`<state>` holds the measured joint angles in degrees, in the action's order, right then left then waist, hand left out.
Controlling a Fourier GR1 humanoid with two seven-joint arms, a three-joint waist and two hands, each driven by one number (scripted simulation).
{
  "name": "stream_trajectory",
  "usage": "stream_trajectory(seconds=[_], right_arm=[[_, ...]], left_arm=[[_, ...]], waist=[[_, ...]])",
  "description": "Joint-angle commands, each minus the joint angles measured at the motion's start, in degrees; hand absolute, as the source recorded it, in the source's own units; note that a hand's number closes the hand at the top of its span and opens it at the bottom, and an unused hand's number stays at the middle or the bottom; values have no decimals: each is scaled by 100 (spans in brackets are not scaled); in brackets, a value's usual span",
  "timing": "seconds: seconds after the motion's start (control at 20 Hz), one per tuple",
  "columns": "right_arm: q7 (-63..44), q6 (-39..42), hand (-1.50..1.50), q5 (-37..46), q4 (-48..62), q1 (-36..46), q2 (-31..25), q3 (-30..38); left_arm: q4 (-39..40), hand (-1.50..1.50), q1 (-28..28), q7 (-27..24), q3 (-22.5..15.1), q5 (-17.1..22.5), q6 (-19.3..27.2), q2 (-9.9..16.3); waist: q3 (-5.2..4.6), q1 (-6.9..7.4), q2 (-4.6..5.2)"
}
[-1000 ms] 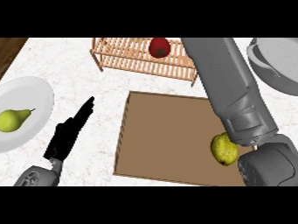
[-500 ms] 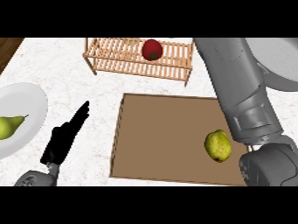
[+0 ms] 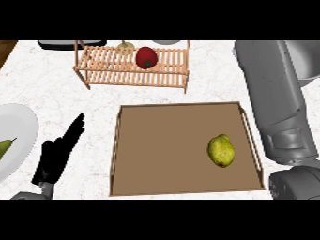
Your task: Pick the tomato from the tray and place it in the tiered shelf
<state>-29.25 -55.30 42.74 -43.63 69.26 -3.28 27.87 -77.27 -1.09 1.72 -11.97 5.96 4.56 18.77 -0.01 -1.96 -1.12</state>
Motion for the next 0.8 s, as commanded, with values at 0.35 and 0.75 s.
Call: stream_trajectory(seconds=[0.35,0.75], right_arm=[[-881,1821,-150,205,-3519,-2359,0,-942],[-1636,3276,-150,-100,-6290,-4404,-322,-1218]], left_arm=[[-186,0,299,-27,-21,-105,61,-59],[26,0,-130,144,113,-142,-12,-160]], waist=[[-3,-172,-35],[-1,36,74]])
